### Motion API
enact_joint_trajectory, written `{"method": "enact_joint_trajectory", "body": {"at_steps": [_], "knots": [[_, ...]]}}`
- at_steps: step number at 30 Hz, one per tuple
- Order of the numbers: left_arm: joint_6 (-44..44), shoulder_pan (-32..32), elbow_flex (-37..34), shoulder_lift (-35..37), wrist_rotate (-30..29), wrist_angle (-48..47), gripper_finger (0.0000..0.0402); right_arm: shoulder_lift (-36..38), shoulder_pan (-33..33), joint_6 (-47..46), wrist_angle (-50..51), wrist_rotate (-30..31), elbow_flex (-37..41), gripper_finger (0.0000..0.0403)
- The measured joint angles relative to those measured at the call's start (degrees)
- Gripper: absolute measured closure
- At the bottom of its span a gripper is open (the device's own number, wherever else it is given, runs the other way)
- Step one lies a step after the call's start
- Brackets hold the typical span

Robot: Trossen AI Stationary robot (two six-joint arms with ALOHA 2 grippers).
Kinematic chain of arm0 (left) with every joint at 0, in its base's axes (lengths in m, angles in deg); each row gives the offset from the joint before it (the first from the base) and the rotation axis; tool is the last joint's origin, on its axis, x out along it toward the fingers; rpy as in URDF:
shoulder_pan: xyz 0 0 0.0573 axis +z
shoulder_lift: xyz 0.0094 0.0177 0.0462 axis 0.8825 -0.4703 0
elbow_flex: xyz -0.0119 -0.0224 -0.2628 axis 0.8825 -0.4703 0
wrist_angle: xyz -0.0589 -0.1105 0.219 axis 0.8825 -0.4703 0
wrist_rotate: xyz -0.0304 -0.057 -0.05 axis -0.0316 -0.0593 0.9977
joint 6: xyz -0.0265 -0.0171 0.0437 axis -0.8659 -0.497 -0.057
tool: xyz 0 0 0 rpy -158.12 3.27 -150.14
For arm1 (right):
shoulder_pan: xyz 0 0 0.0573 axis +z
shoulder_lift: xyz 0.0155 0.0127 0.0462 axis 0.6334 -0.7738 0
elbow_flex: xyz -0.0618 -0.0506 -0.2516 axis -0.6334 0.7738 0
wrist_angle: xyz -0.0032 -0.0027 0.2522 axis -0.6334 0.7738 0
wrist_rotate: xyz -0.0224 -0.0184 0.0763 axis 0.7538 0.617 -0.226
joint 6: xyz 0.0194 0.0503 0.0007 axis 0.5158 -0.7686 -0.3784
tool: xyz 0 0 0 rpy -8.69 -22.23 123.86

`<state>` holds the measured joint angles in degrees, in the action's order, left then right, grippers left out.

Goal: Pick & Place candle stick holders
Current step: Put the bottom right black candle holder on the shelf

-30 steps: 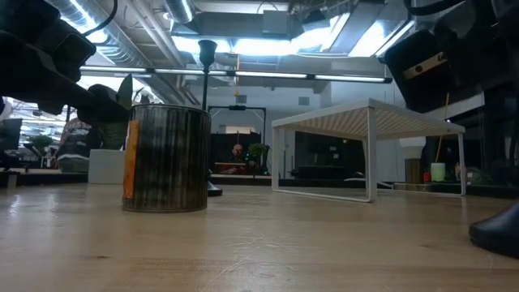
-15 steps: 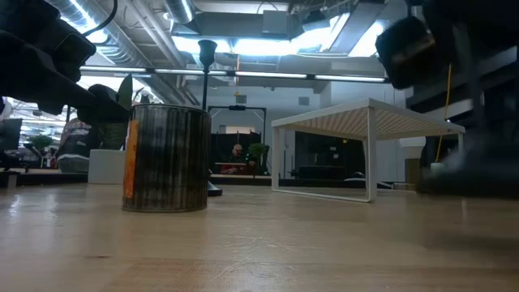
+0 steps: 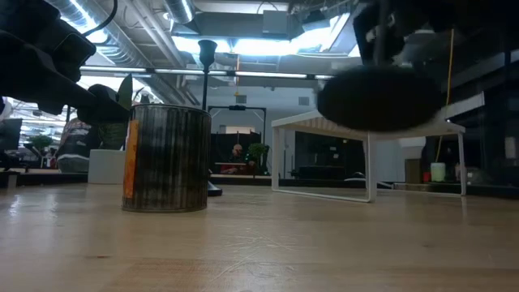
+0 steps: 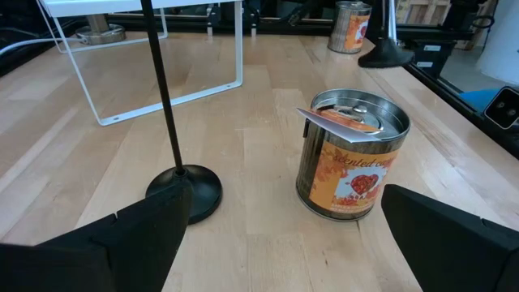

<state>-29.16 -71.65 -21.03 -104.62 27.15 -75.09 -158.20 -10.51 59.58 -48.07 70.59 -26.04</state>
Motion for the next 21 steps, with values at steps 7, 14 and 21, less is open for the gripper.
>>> {"method": "enact_joint_trajectory", "body": {"at_steps": [7,14,21], "knots": [[0.0,0.0,0.0,0.0,0.0,0.0,0.0002,0.0,-1.4,5.8,-6.3,0.0,0.0,0.0388],[0.0,0.0,0.0,0.0,0.0,0.0,0.0002,0.1,-3.1,9.5,-10.7,0.0,0.0,0.0388],[0.0,0.0,0.0,0.0,0.0,0.0,0.0001,0.1,-5.4,9.6,-16.7,0.1,0.0,0.0388]]}}
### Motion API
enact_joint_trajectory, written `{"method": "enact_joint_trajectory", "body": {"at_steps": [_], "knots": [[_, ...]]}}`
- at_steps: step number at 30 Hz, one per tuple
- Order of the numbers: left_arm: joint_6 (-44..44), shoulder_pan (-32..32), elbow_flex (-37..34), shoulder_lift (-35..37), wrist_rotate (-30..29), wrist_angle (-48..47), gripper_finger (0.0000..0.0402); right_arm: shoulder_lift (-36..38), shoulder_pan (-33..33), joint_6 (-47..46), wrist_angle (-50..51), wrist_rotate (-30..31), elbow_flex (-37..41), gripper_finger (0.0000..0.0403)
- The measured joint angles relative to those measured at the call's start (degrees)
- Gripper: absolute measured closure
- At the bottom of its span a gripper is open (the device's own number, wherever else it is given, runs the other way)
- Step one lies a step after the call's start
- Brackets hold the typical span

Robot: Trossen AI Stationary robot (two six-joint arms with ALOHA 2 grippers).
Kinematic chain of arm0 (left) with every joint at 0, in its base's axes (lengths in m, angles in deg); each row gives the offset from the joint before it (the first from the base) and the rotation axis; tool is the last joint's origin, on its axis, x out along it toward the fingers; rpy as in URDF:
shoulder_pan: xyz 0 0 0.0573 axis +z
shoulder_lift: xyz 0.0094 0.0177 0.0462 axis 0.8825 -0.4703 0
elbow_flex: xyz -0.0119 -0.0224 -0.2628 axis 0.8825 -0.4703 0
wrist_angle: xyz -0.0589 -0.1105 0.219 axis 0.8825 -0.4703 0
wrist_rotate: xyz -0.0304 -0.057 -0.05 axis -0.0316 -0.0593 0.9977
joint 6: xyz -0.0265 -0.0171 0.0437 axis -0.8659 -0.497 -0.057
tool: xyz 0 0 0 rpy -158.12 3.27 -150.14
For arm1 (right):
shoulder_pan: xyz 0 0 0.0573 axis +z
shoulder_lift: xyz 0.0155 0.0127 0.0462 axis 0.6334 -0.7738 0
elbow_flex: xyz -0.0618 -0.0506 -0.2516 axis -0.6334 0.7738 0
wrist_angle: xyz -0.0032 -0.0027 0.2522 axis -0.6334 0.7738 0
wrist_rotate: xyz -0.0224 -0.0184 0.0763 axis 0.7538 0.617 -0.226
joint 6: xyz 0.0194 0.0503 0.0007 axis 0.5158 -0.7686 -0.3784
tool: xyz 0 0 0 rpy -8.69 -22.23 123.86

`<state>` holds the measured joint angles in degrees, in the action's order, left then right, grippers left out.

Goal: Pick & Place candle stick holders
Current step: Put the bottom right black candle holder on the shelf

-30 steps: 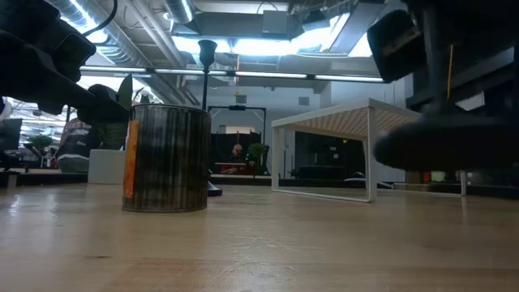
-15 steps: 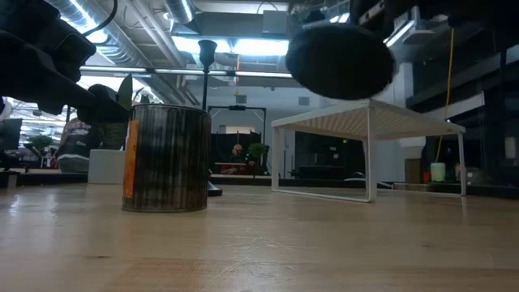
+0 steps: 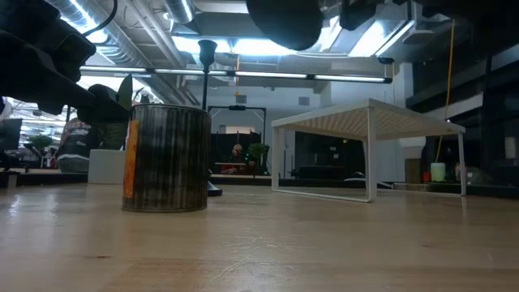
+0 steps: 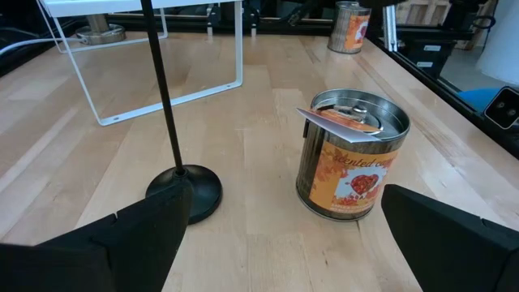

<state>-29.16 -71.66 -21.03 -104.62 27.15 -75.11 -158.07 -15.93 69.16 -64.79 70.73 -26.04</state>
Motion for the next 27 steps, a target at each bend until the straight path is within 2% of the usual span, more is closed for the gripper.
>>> {"method": "enact_joint_trajectory", "body": {"at_steps": [16,27], "knots": [[0.0,0.0,0.0,0.0,0.0,0.0,0.0001,0.0,-6.2,5.2,-5.0,-0.2,0.0,0.0388],[0.0,0.0,0.0,0.0,0.0,0.0,0.0001,0.0,-12.8,7.5,-5.9,-4.4,-2.4,0.0388]]}}
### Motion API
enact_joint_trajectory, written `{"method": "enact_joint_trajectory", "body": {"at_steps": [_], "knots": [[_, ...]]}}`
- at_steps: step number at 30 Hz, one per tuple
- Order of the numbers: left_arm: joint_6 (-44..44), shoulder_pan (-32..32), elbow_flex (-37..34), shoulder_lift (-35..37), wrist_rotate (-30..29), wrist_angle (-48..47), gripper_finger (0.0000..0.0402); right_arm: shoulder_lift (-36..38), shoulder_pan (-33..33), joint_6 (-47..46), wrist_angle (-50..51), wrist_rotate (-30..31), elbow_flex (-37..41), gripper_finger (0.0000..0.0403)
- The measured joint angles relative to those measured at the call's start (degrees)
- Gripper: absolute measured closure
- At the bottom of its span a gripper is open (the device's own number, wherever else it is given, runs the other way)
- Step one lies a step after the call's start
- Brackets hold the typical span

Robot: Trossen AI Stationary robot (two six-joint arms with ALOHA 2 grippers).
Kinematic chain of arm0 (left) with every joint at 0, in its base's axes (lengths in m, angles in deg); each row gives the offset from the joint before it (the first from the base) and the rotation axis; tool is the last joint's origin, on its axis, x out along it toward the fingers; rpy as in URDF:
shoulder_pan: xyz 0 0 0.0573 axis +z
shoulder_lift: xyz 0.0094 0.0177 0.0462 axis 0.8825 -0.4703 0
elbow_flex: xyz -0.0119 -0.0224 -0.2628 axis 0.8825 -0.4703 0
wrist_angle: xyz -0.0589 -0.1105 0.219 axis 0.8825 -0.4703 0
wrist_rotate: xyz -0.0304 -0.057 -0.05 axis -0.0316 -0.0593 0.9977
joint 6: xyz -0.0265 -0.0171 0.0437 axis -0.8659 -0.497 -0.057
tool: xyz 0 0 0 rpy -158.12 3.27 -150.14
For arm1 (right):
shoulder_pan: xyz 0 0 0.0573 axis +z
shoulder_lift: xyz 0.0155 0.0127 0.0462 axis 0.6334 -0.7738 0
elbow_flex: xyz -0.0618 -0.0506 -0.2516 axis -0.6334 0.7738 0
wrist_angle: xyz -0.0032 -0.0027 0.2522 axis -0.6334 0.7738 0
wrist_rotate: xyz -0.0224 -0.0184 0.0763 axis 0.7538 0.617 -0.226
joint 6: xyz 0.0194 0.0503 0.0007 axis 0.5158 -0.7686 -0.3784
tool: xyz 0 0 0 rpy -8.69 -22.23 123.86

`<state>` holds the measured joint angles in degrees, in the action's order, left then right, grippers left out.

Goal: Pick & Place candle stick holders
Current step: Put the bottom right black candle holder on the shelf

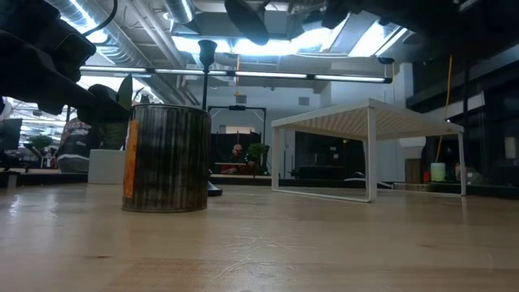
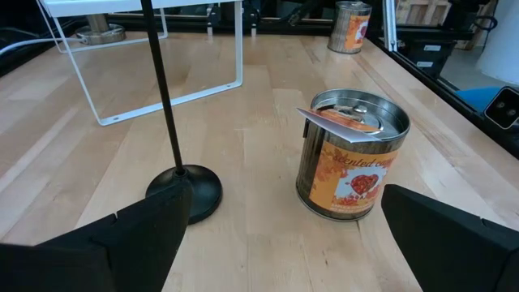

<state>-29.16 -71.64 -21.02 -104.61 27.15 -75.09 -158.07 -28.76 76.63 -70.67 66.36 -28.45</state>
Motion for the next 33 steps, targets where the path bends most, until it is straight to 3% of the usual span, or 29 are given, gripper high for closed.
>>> {"method": "enact_joint_trajectory", "body": {"at_steps": [8,16,22,33], "knots": [[0.0,0.0,0.0,0.0,0.0,0.0,0.0002,0.8,-6.7,-3.3,12.5,-3.9,-6.2,0.0388],[0.0,0.0,0.0,0.0,0.0,0.0,0.0002,5.4,-12.4,-7.6,45.3,-4.6,-18.1,0.0388],[0.0,0.0,0.0,0.0,0.0,0.0,0.0002,10.9,-13.0,-7.5,64.9,4.0,-24.4,0.0388],[0.0,0.0,0.0,0.0,0.0,0.0,0.0002,23.6,-13.0,-10.6,85.3,19.3,-25.0,0.0388]]}}
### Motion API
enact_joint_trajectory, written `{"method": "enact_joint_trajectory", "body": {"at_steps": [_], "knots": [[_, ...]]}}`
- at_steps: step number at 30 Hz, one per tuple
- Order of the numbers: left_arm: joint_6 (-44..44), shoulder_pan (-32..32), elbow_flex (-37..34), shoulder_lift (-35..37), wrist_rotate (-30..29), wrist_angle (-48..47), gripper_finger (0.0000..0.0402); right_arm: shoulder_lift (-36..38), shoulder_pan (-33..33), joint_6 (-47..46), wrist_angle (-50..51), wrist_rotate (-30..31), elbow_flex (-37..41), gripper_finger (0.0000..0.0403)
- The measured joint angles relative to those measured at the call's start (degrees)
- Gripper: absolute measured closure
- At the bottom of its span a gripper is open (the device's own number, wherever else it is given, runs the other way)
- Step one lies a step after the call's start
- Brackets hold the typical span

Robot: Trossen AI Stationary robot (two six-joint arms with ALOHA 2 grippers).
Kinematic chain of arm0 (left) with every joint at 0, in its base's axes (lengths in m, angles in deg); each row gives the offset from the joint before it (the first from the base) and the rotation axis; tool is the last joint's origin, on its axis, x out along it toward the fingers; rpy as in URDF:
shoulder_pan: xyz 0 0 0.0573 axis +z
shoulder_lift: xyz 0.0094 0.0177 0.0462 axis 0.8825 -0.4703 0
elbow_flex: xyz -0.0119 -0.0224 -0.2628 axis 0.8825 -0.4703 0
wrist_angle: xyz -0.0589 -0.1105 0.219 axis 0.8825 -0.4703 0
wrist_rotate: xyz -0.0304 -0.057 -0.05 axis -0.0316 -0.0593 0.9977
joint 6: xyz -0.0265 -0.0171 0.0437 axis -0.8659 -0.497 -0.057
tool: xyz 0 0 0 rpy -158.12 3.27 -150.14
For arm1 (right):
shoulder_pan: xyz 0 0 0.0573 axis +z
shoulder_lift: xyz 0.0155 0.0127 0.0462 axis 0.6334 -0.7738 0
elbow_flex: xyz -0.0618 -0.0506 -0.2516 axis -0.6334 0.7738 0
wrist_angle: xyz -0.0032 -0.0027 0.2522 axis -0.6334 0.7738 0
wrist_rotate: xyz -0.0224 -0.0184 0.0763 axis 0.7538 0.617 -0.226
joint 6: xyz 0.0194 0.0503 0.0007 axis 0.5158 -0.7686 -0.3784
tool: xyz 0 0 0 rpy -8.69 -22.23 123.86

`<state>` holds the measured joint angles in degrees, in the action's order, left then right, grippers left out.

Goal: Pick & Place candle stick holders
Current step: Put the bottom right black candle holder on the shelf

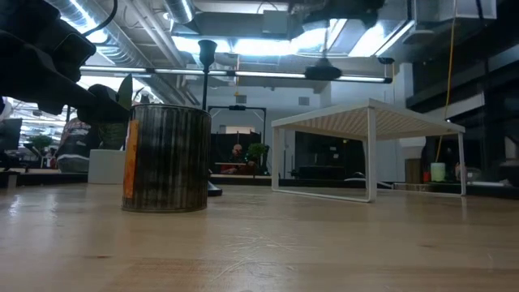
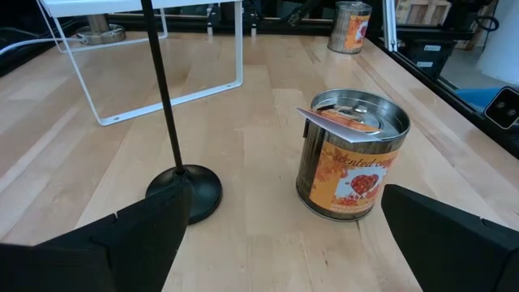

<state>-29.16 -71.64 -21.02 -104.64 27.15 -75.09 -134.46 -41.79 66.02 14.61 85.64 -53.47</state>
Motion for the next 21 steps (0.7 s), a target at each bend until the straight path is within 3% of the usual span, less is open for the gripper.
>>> {"method": "enact_joint_trajectory", "body": {"at_steps": [8,21], "knots": [[0.0,0.0,0.0,0.0,0.0,0.0,0.0002,5.4,-4.2,-9.5,10.8,8.8,0.0,0.0388],[0.0,0.0,0.0,0.0,0.0,0.0,0.0002,6.4,-19.8,-25.6,17.7,9.0,0.0,0.0388]]}}
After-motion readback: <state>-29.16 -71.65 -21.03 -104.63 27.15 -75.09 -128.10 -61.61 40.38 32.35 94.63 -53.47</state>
